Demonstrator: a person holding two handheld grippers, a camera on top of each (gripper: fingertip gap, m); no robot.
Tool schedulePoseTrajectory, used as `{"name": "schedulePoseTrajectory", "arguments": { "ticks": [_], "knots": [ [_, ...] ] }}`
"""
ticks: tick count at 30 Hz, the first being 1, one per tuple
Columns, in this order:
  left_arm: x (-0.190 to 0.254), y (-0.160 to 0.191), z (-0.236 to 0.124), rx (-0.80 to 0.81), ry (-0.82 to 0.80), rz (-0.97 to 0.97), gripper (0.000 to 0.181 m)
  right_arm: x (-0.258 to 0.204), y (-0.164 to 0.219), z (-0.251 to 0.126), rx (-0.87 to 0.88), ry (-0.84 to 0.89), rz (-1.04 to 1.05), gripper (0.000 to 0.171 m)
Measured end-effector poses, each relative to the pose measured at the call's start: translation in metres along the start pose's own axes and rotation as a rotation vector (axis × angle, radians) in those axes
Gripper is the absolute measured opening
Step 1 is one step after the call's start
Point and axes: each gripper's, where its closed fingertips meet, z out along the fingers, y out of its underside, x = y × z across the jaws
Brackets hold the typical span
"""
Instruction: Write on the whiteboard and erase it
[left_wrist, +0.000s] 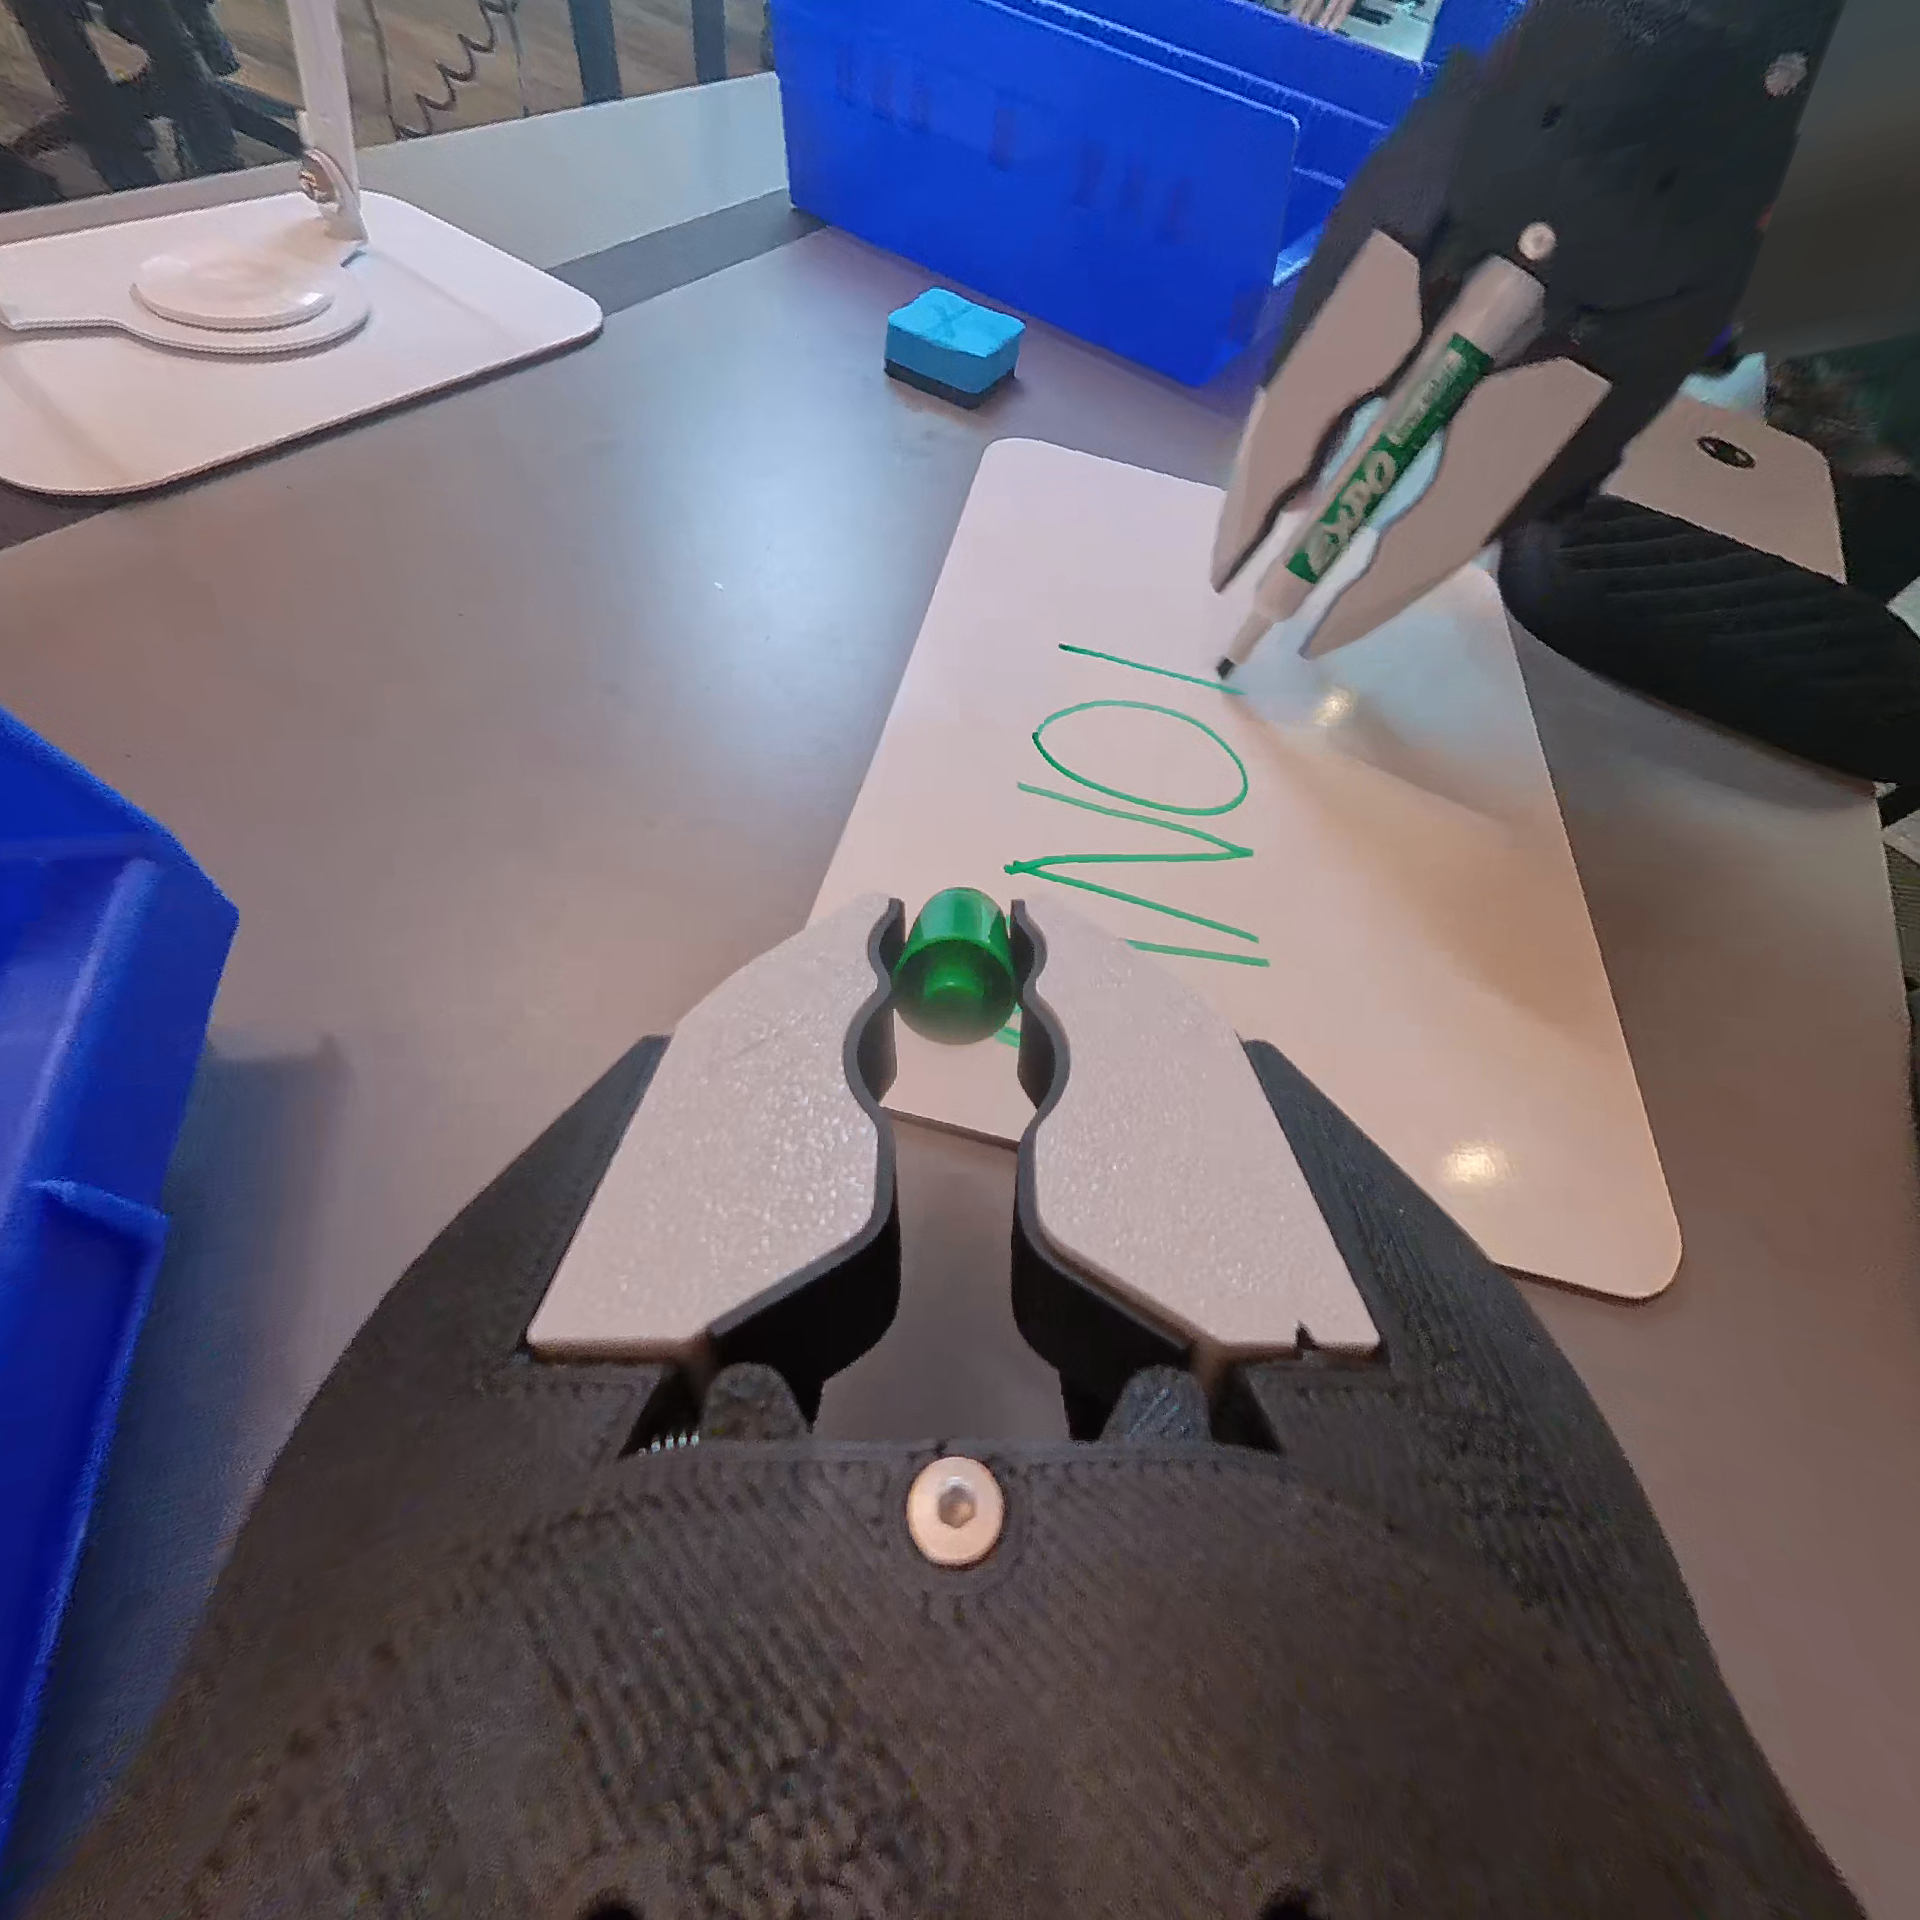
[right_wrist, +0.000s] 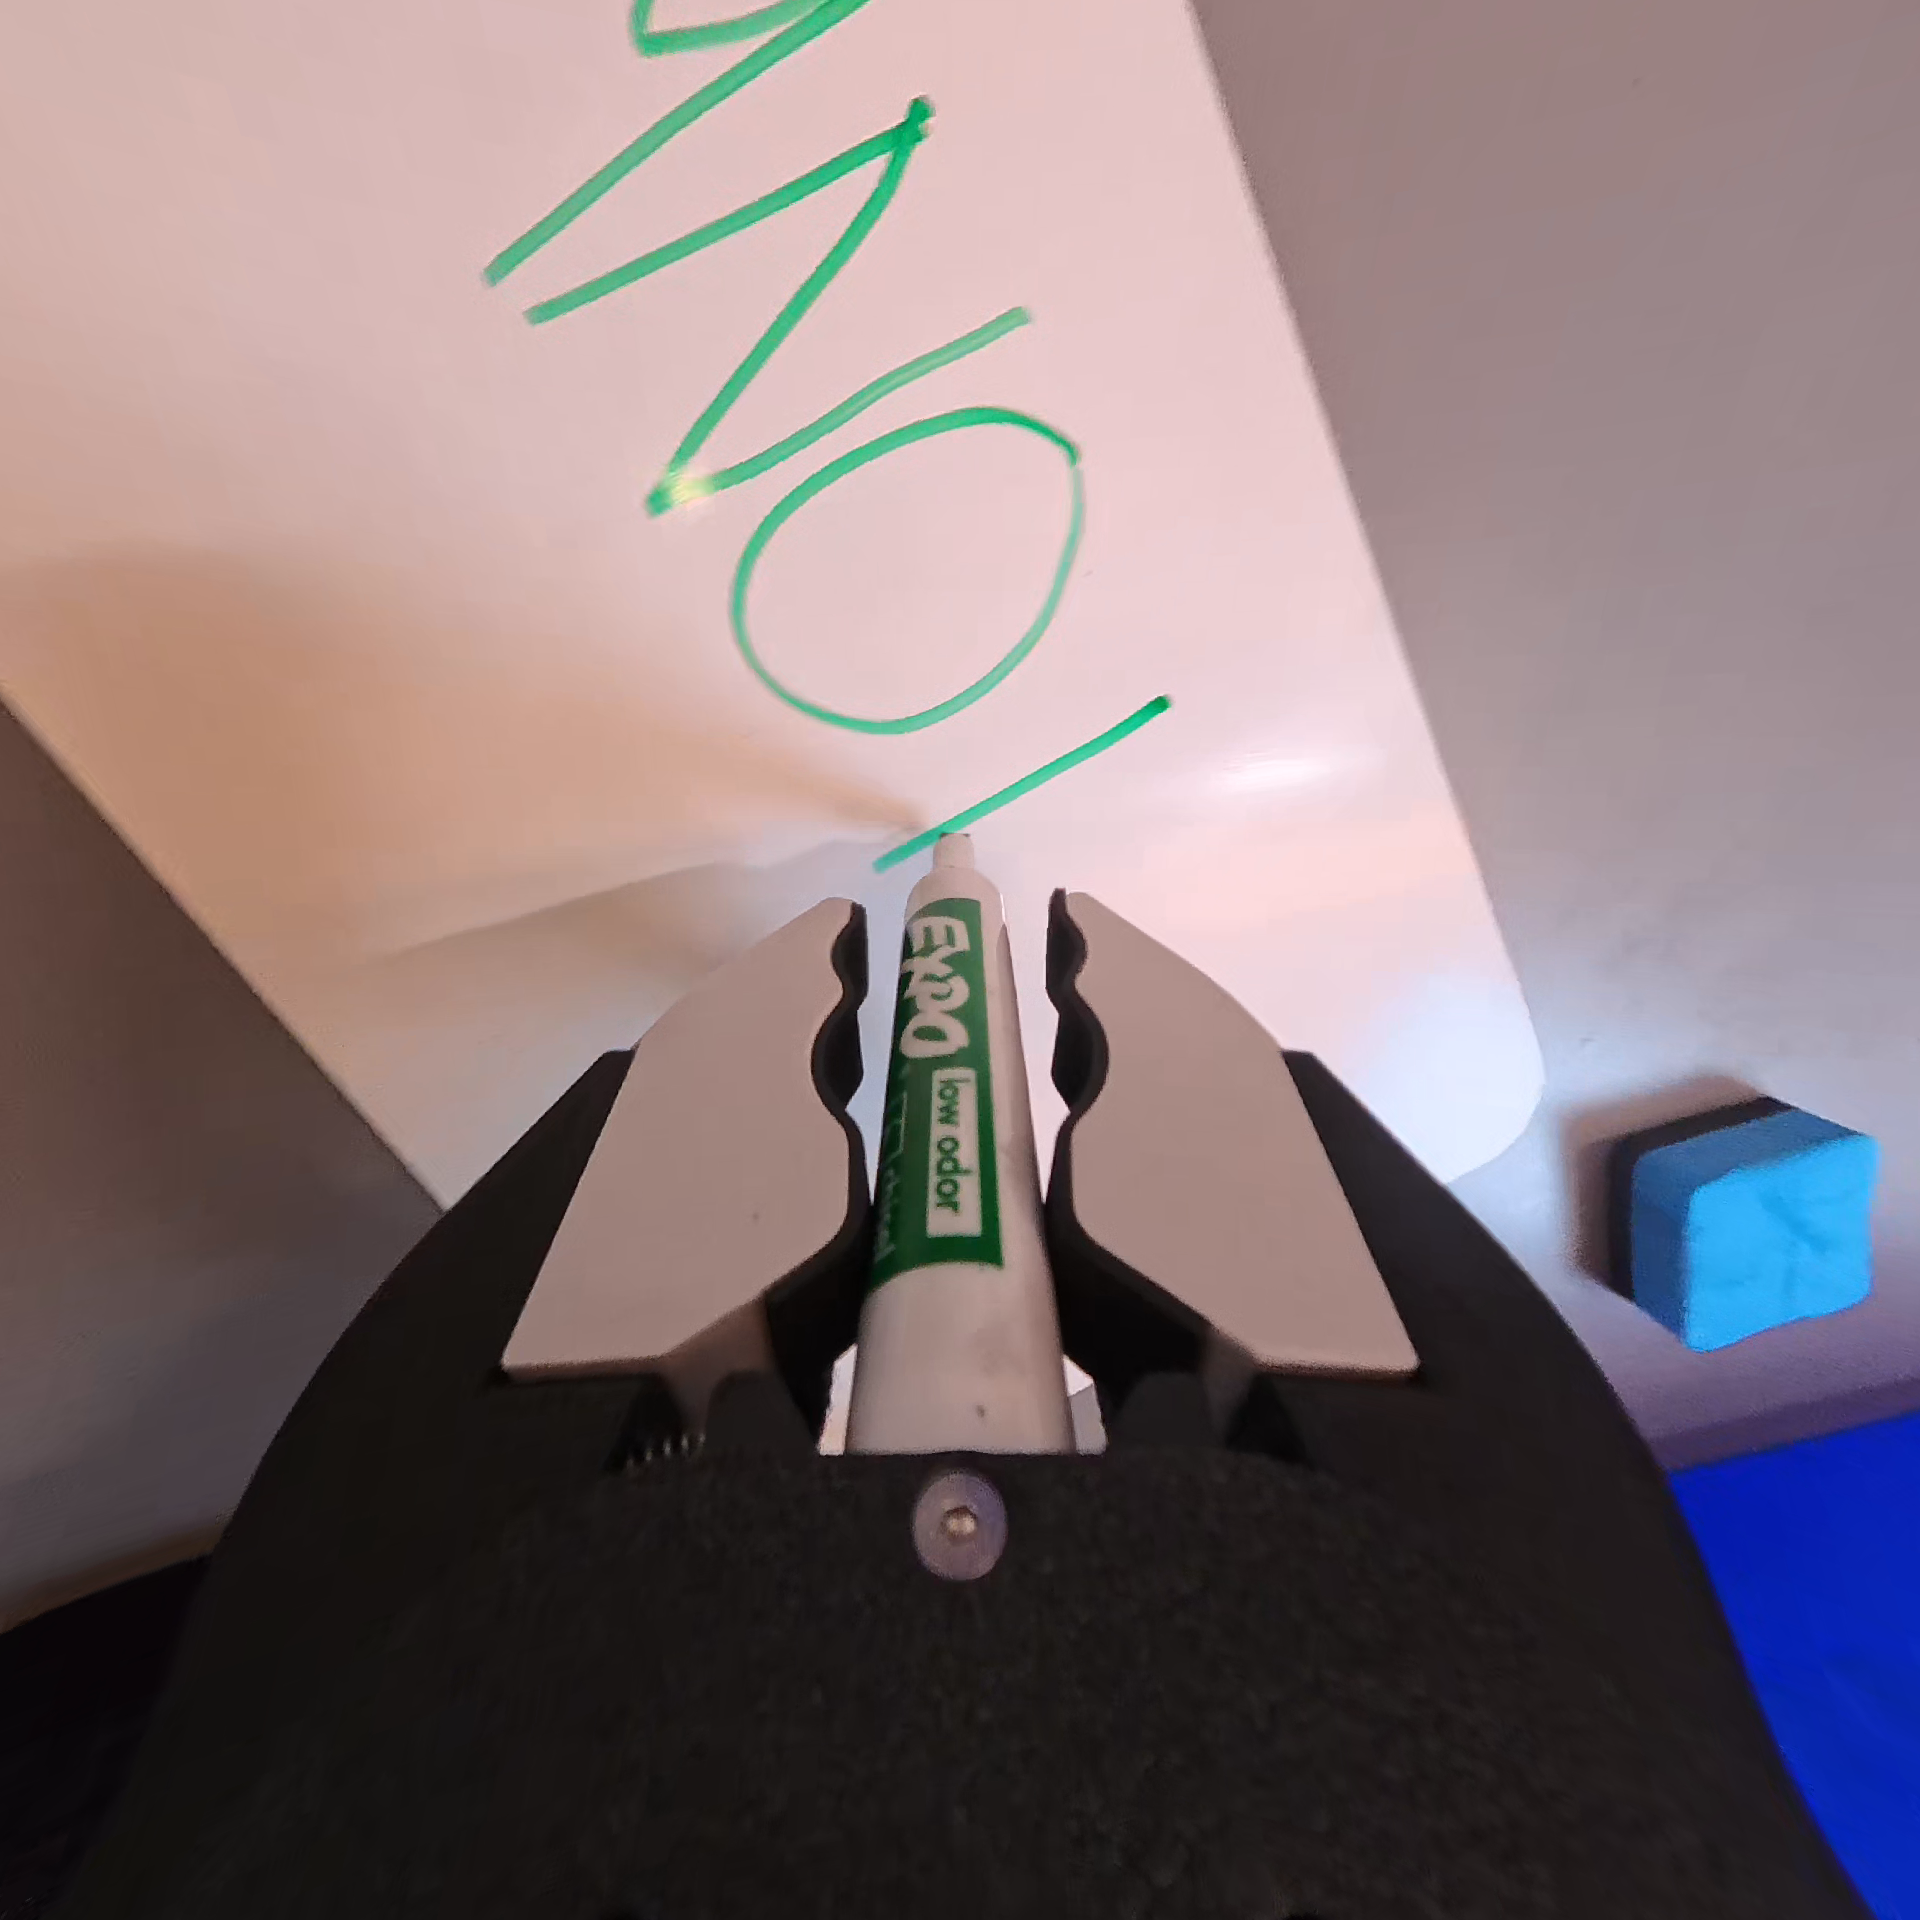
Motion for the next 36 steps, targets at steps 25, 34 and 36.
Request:
{"name": "schedulePoseTrajectory", "arguments": {
  "ticks": [25, 34, 36],
  "knots": [
    [0.034, 0.037, 0.007, -0.22, 0.069, 0.29, 0.019, 0.065, 0.003, 0.011, 0.023, 0.082, 0.077, 0.034],
    [0.029, 0.039, 0.006, -0.227, 0.05, 0.268, 0.019, 0.023, -0.008, 0.01, 0.054, 0.024, 0.029, 0.034],
    [0.028, 0.039, 0.006, -0.229, 0.046, 0.271, 0.019, 0.023, -0.01, 0.009, 0.06, 0.035, 0.021, 0.034]
  ]
}}
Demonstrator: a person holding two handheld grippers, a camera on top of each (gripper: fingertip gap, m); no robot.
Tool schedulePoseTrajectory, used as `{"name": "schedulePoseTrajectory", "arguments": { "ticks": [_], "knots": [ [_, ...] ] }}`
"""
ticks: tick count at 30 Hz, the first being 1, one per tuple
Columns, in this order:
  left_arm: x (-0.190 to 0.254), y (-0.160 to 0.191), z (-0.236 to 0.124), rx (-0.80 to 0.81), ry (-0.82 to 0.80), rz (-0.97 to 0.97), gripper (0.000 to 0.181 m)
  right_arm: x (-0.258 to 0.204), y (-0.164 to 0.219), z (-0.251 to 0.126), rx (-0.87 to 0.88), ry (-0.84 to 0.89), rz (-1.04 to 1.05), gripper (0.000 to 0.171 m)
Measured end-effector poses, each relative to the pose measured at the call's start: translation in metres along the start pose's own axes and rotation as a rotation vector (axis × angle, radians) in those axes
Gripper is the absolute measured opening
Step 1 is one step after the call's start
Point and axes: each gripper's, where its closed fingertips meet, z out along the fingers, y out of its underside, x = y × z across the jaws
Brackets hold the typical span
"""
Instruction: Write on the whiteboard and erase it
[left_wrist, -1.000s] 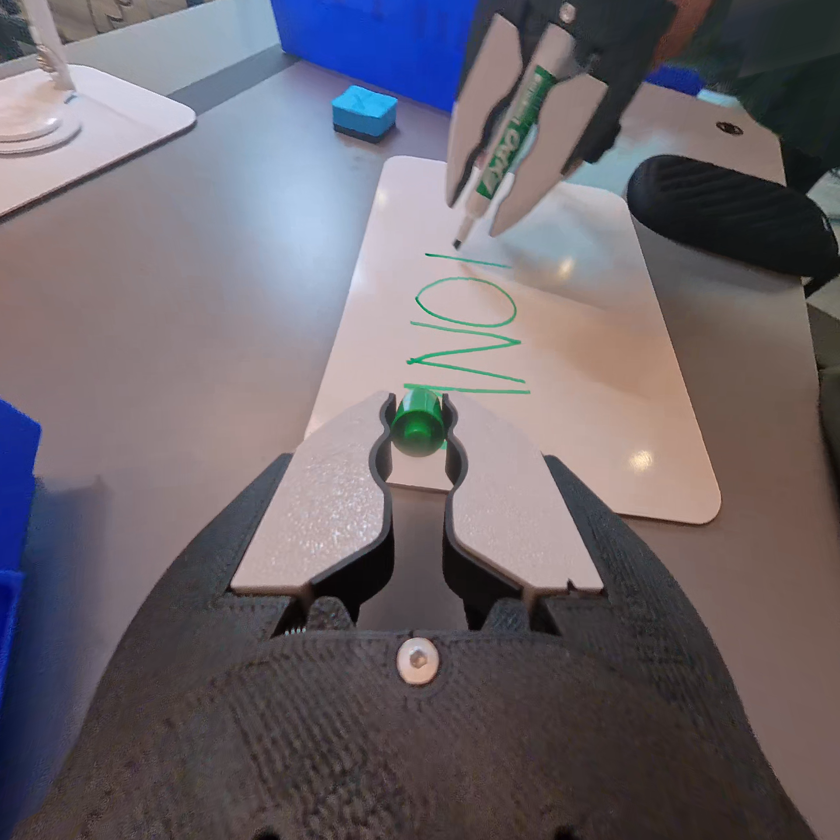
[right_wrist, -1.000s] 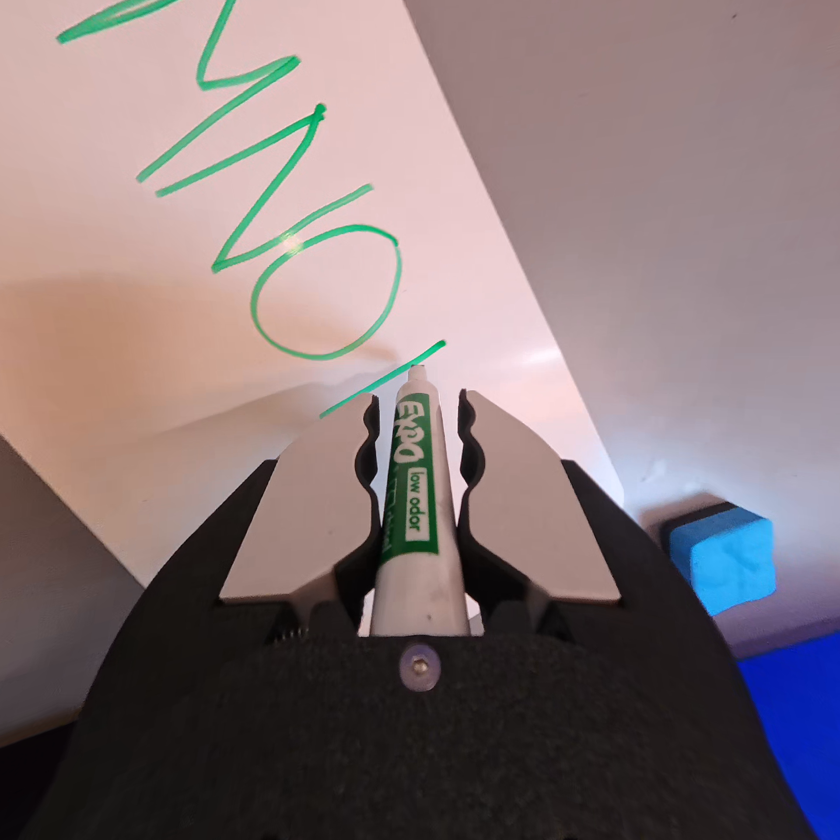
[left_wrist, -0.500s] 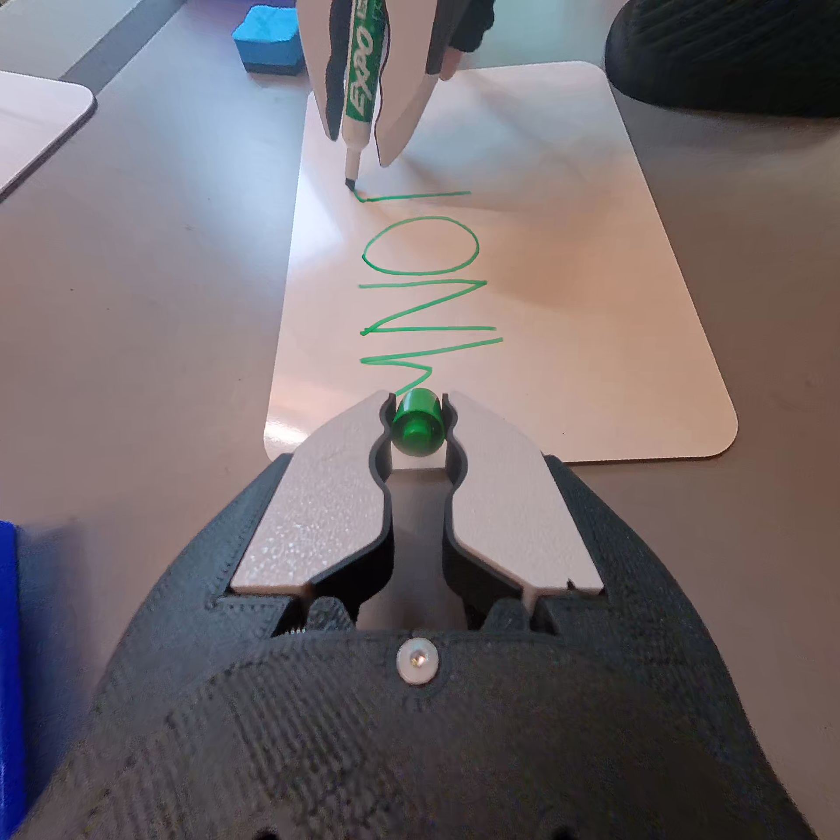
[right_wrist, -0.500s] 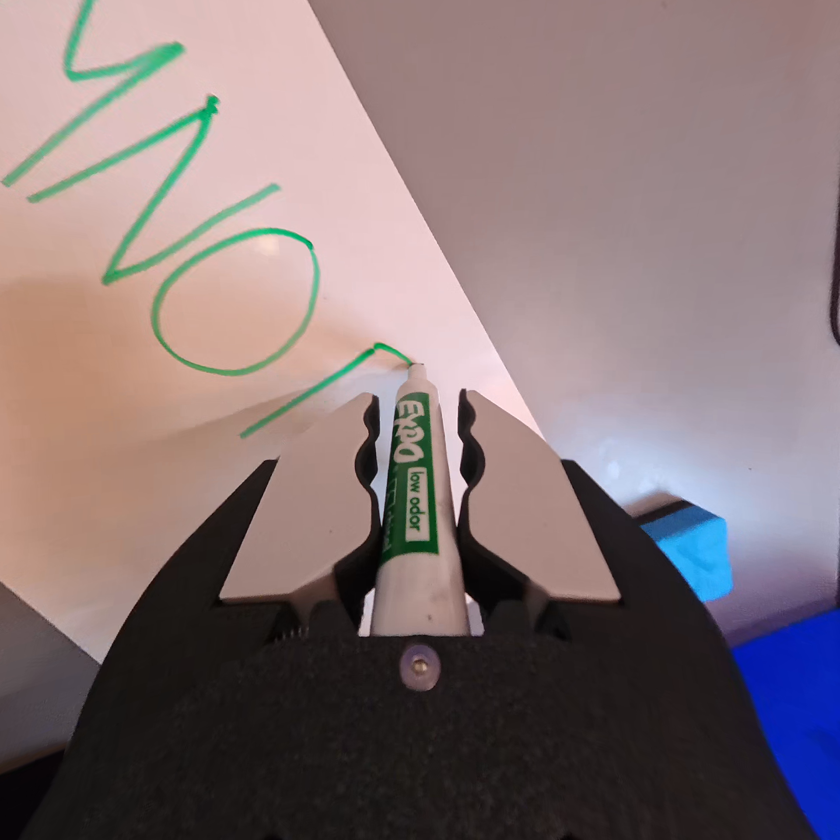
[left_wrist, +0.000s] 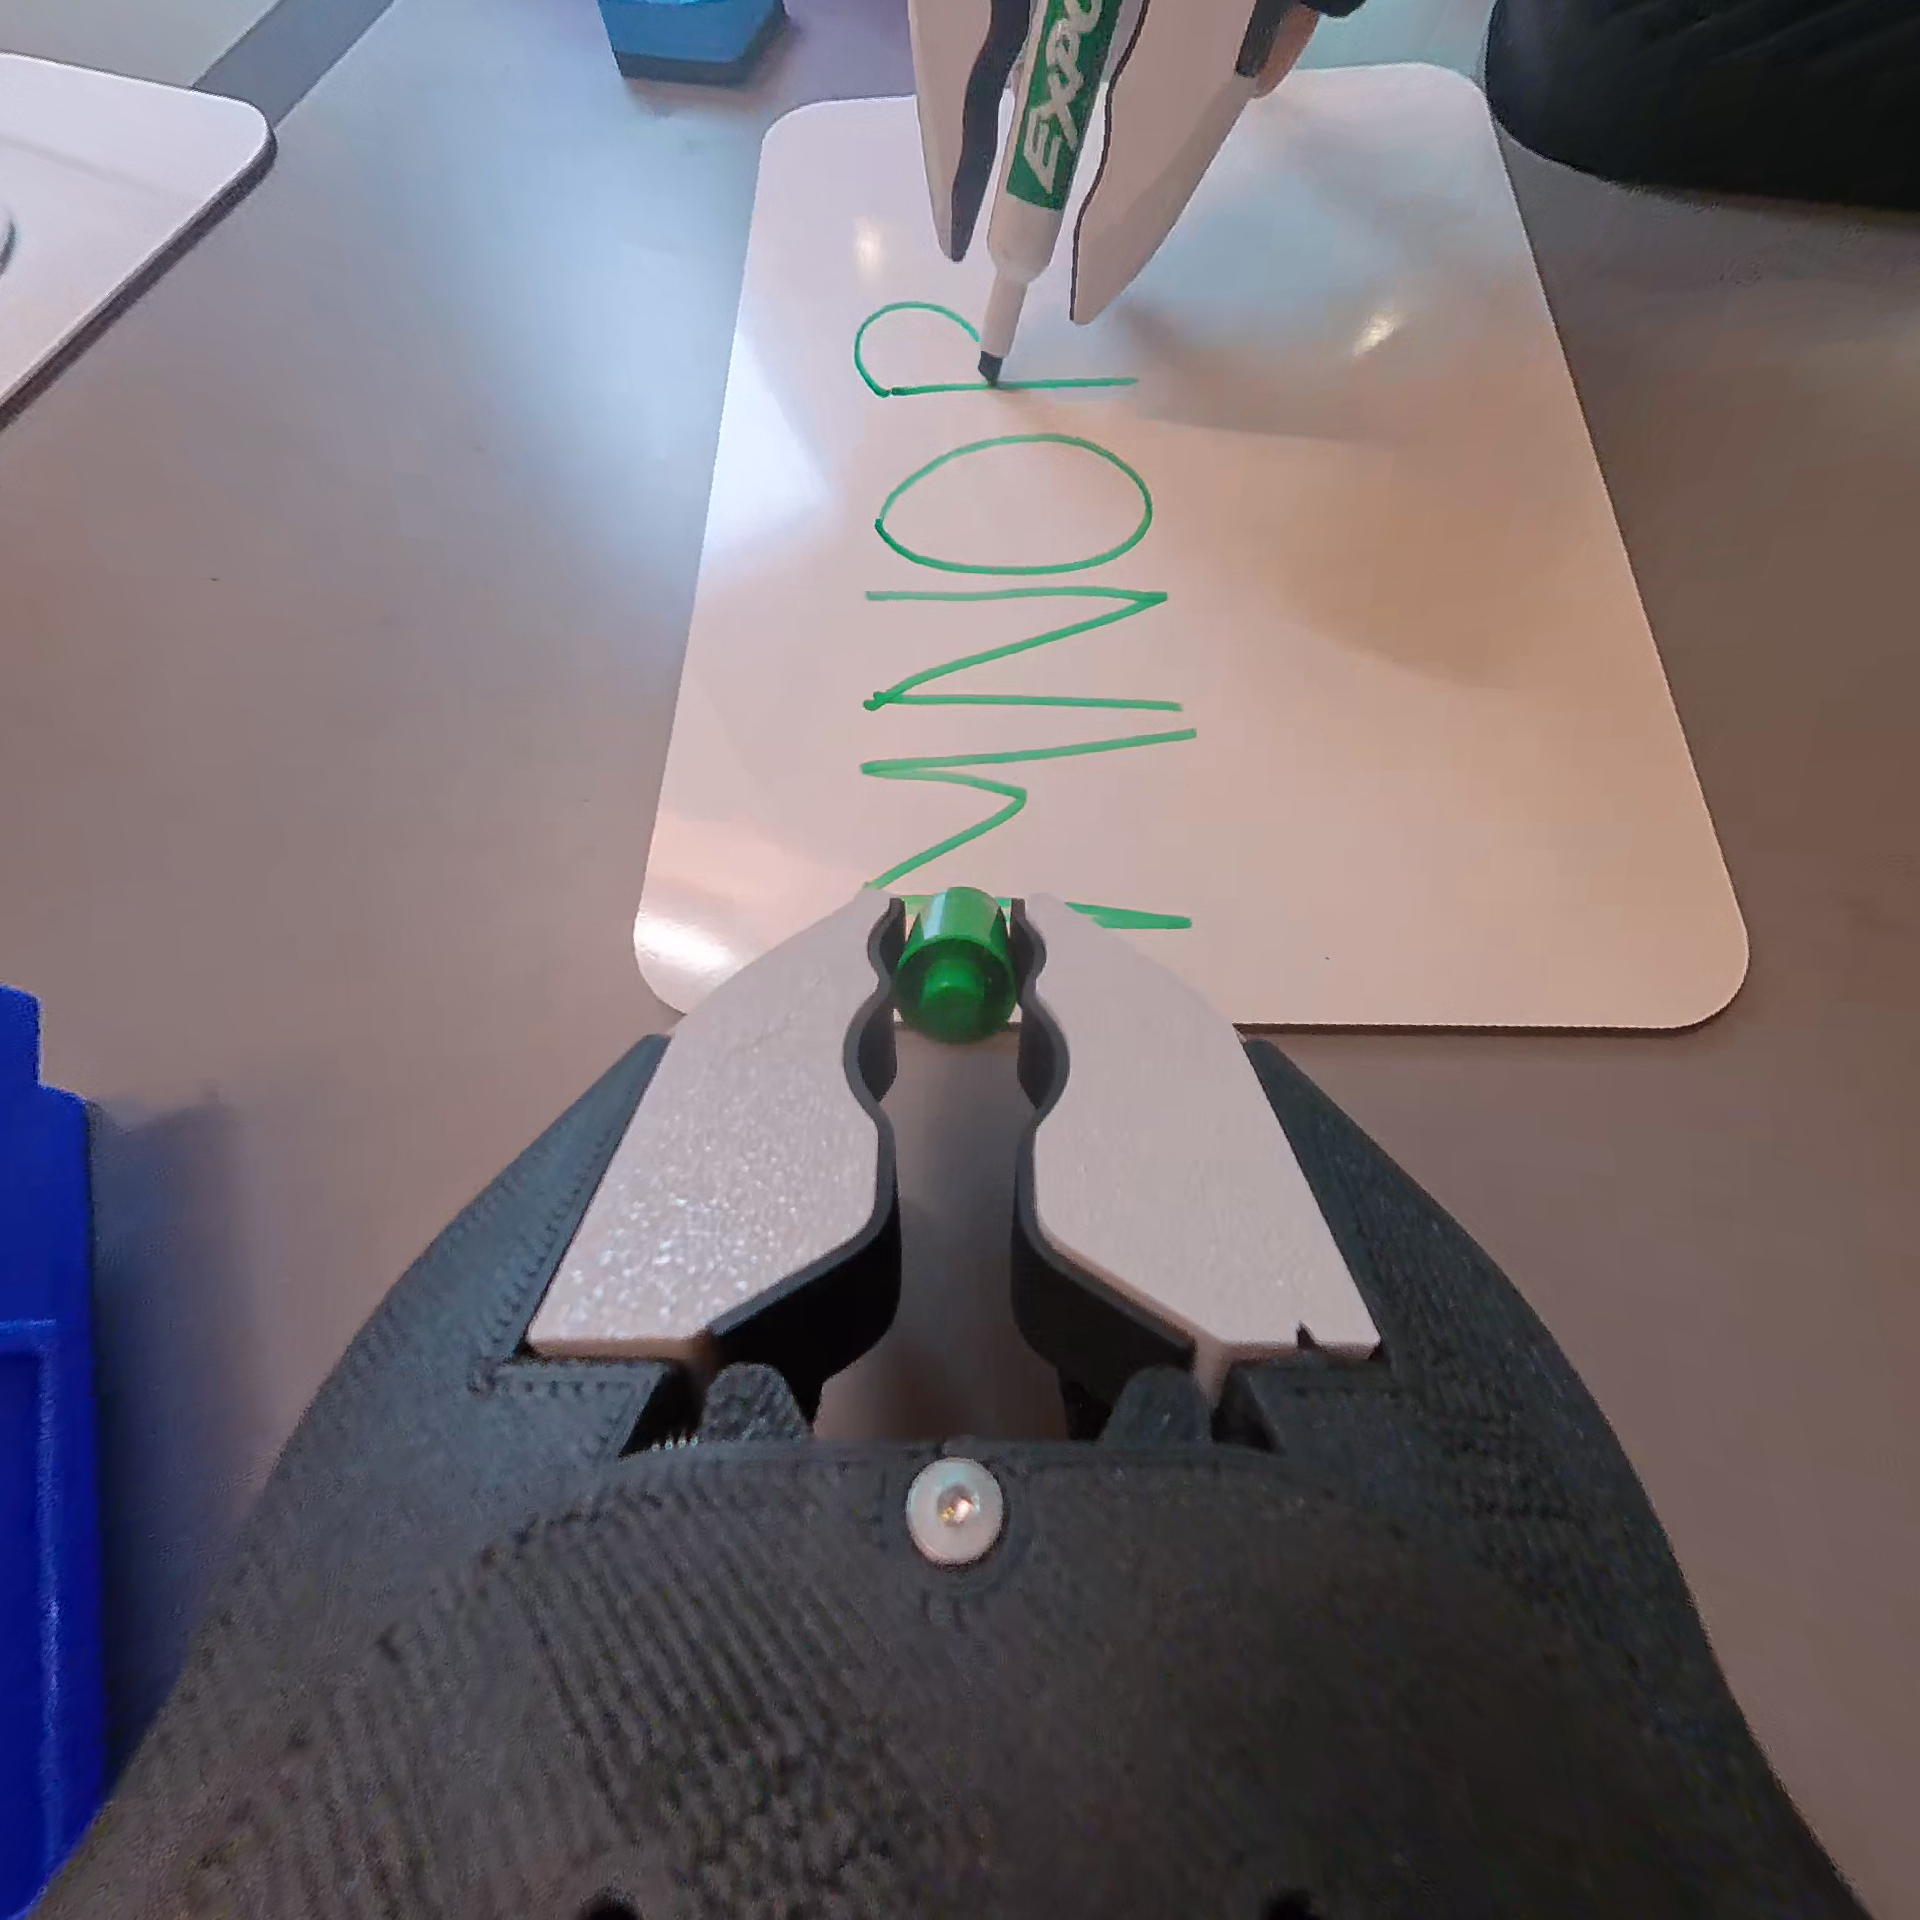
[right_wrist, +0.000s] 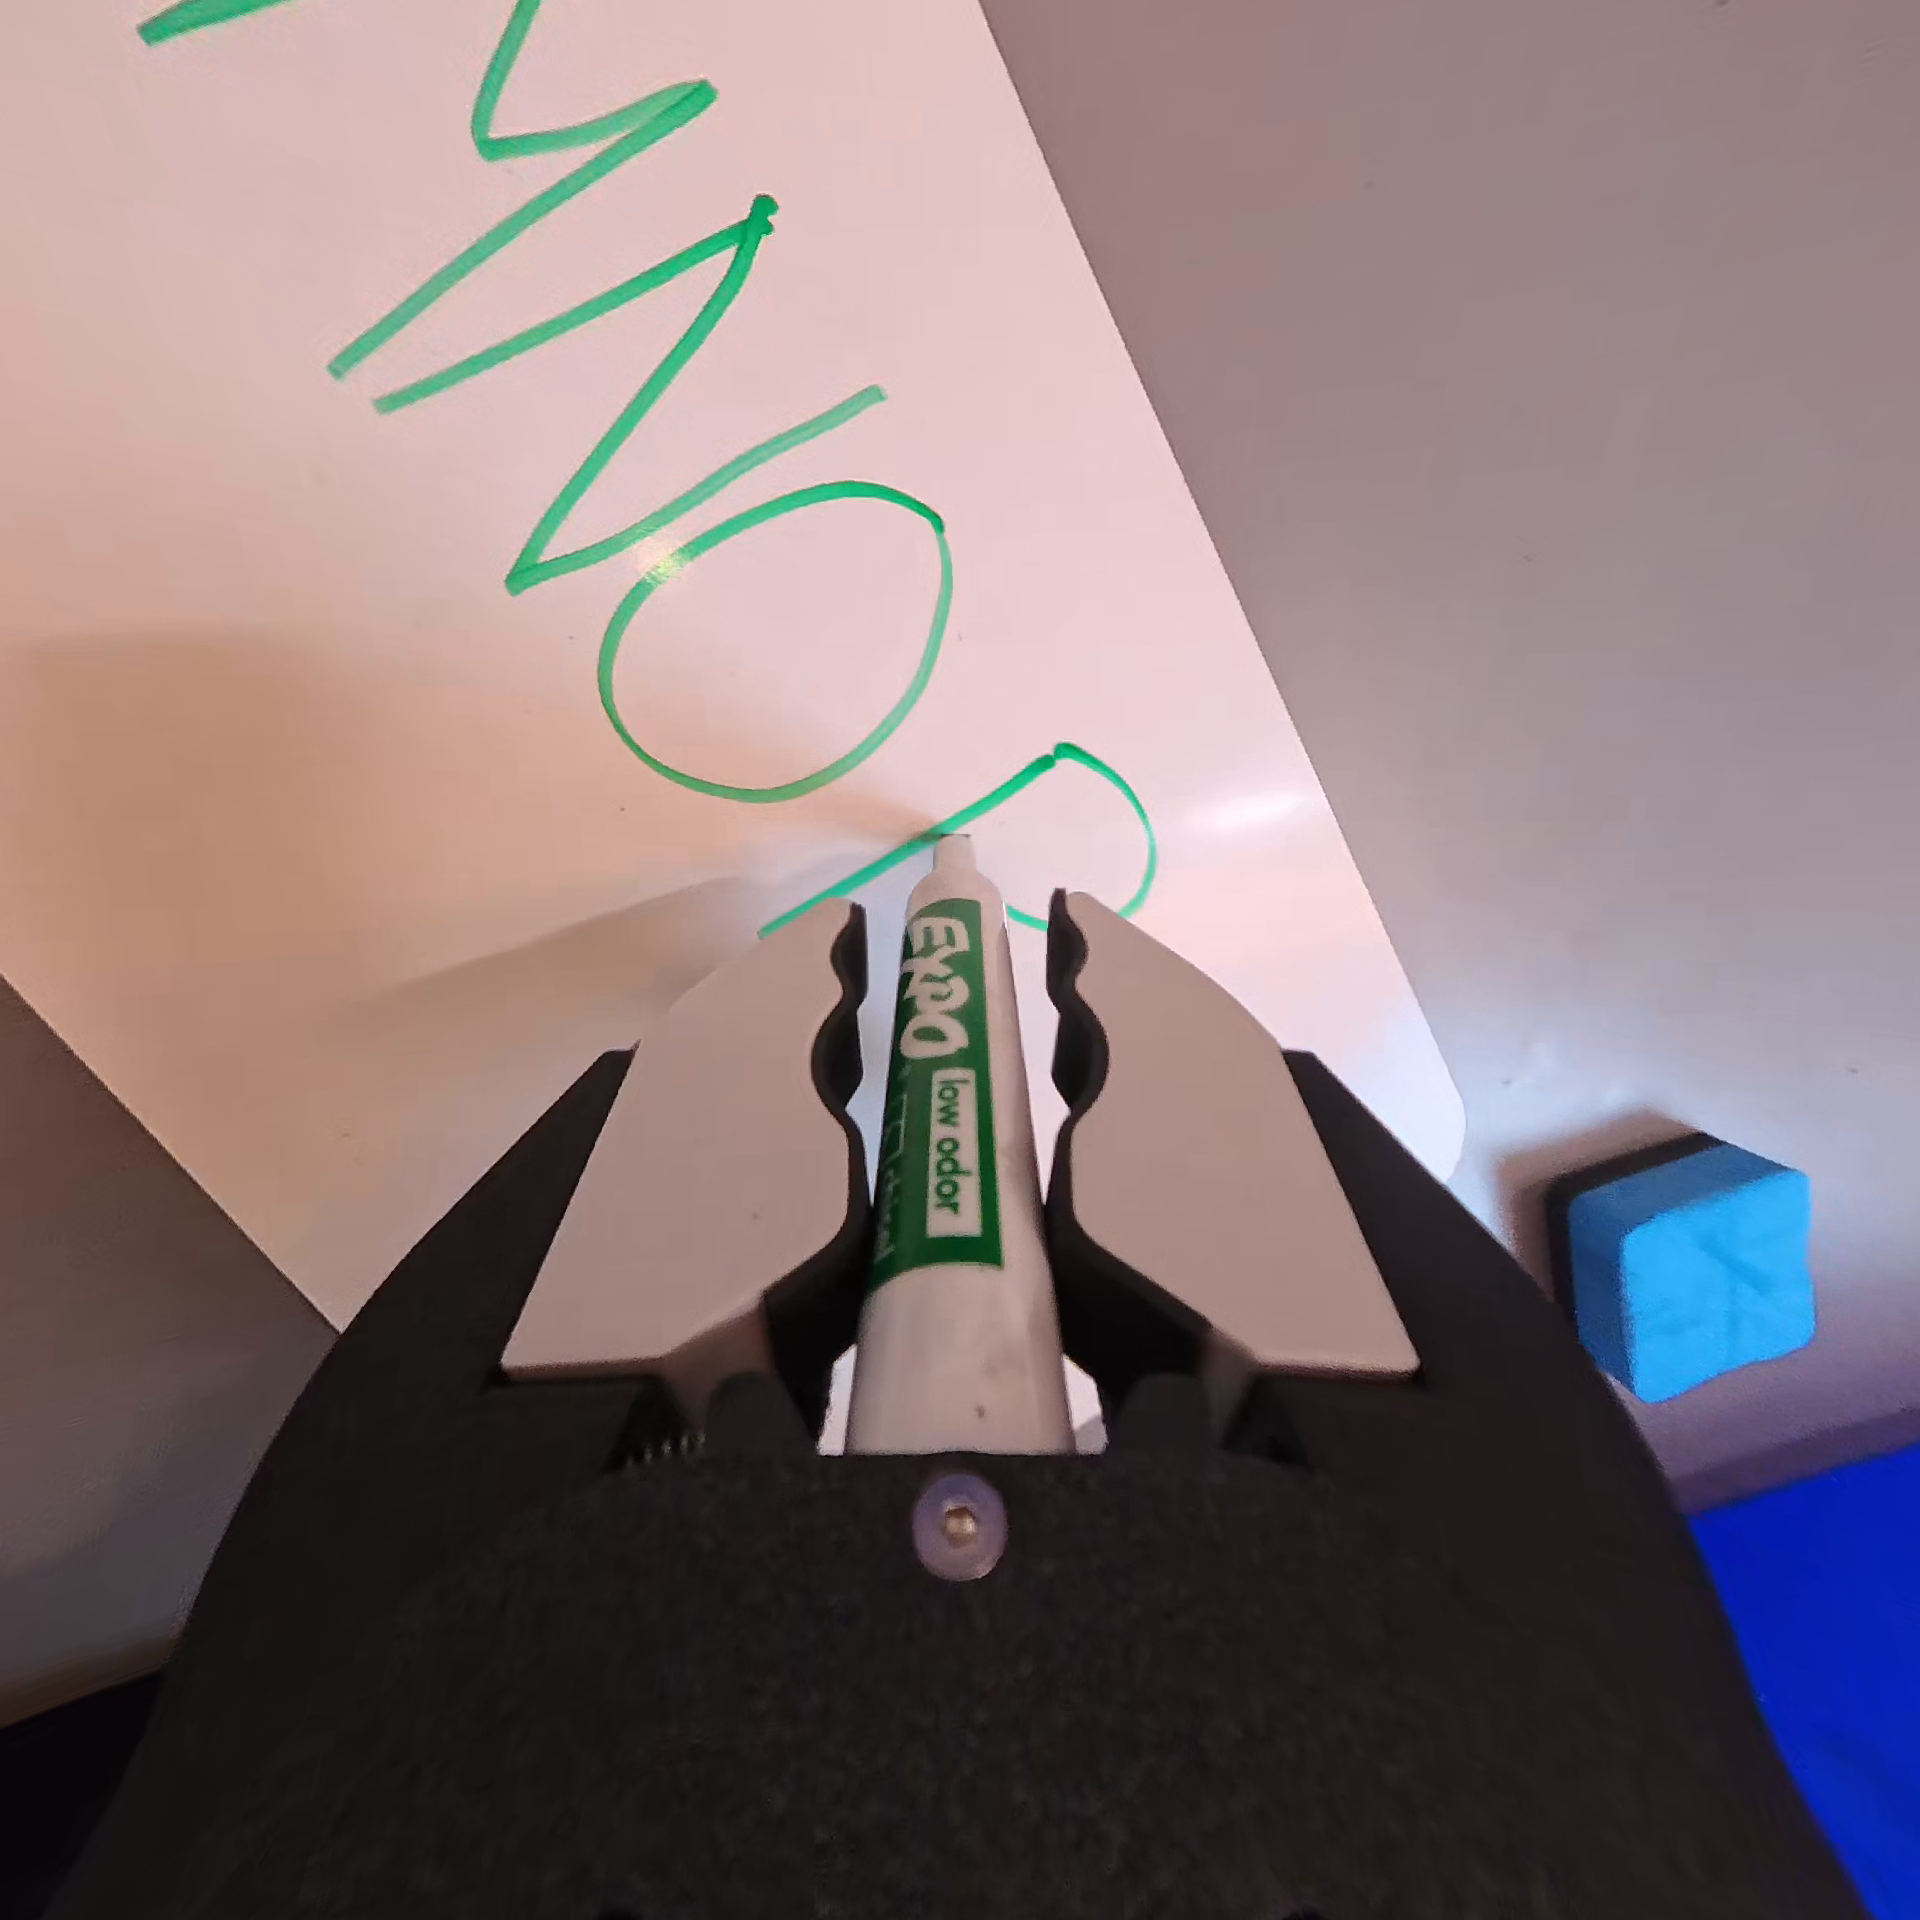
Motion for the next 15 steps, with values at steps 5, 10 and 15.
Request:
{"name": "schedulePoseTrajectory", "arguments": {
  "ticks": [5, 10, 15],
  "knots": [
    [-0.002, -0.001, -0.001, 0.005, -0.006, -0.004, 0.019, 0.023, 0.02, -0.016, 0.013, 0.046, 0.084, 0.034],
    [-0.001, 0.001, 0.001, -0.005, -0.003, 0.002, 0.019, 0.036, 0.036, -0.014, -0.004, 0.064, 0.118, 0.034],
    [-0.003, 0.002, 0.001, -0.008, -0.009, -0.004, 0.019, 0.047, 0.038, -0.011, 0.0, 0.072, 0.136, 0.034]
  ]
}}
